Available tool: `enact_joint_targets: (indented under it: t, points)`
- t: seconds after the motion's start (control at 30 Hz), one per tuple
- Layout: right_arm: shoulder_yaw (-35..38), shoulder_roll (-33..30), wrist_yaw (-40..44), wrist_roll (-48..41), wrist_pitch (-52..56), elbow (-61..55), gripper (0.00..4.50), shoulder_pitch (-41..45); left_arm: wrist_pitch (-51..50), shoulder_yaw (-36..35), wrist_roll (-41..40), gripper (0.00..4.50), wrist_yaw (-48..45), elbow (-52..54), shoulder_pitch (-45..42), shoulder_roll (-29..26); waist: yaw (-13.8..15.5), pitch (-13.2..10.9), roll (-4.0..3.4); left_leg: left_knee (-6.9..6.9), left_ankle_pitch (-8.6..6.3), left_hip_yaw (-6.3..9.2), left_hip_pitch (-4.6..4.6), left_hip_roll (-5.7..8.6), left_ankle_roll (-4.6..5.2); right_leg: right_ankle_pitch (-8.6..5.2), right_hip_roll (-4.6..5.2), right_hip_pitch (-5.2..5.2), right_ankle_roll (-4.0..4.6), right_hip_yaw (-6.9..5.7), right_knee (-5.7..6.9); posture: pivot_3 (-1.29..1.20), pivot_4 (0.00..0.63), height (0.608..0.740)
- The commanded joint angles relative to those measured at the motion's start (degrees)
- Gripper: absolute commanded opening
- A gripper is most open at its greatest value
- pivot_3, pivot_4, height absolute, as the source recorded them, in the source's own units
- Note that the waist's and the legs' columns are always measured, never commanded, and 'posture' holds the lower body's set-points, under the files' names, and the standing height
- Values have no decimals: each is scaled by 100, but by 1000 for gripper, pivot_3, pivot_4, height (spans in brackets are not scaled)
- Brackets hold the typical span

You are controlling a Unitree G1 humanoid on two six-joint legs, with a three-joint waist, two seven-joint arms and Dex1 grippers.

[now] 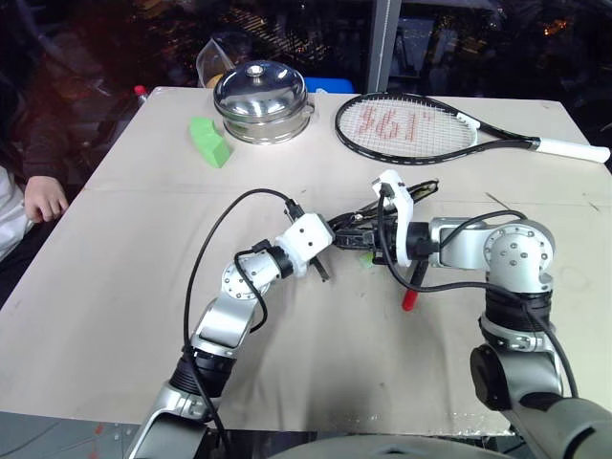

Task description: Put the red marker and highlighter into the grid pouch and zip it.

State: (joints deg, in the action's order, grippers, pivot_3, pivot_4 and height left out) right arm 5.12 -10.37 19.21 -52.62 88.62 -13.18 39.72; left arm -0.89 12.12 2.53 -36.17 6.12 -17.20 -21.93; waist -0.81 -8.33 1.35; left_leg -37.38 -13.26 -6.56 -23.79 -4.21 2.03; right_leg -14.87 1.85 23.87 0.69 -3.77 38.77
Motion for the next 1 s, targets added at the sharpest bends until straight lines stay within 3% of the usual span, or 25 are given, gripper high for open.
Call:
enact_joint_targets:
  t: [0.03, 0.4, 0.57, 0.67, 0.77, 0.87, 1.0]
  points:
    - [-219, 55, 236, -152, 5, -178, 26, 149, 68, 92, -4, 0, -11, 183, -147, 73, 0, 0, 0, 0, 0, 0, 0, 0, 0, 0, 0, 0, 0, 0, 0, 0, 150, 740]
    - [-483, 321, 363, -21, -230, -104, 26, 84, -305, 245, 92, 0, 304, -213, -645, 756, 5, -1, 1, 0, 0, 1, -3, 1, 0, 0, 0, 0, -1, -1, -3, 0, 150, 740]
    - [-304, -269, 444, 330, -778, -414, 26, -296, -527, -72, -454, 0, -6, 107, -378, 674, 4, -1, 1, 3, 0, 1, -4, 0, 0, 0, 0, 1, -1, -1, -5, 0, 150, 740]
    - [-178, -781, 634, 235, -940, -920, 770, -700, -621, -255, -717, 0, -164, 249, -228, 512, 15, -2, 1, 5, 0, 1, -5, 1, 0, 0, 0, 0, -2, -2, -13, 0, 150, 740]
    - [75, -1207, 747, -14, -995, -1551, 2060, -1039, -650, -354, -895, 0, -284, 360, -122, 350, 13, -5, 1, 7, 0, 3, -6, 0, 0, -1, 1, 0, -3, -3, -18, 0, 150, 740]
    - [515, -1341, 680, -62, -1501, -1962, 2060, -1235, -641, -411, -995, 0, -388, 398, -35, 194, -1, -9, -1, 9, 0, 3, -5, 0, 0, -11, 0, 0, -19, -1, -19, 0, 150, 740]
    - [685, -1296, 322, 71, -1791, -1865, 767, -936, -636, -452, -1094, 0, -485, 402, 12, 56, -3, -14, -5, 8, 0, 2, -3, 0, 0, -13, -4, 0, -23, 1, -19, 0, 150, 740]
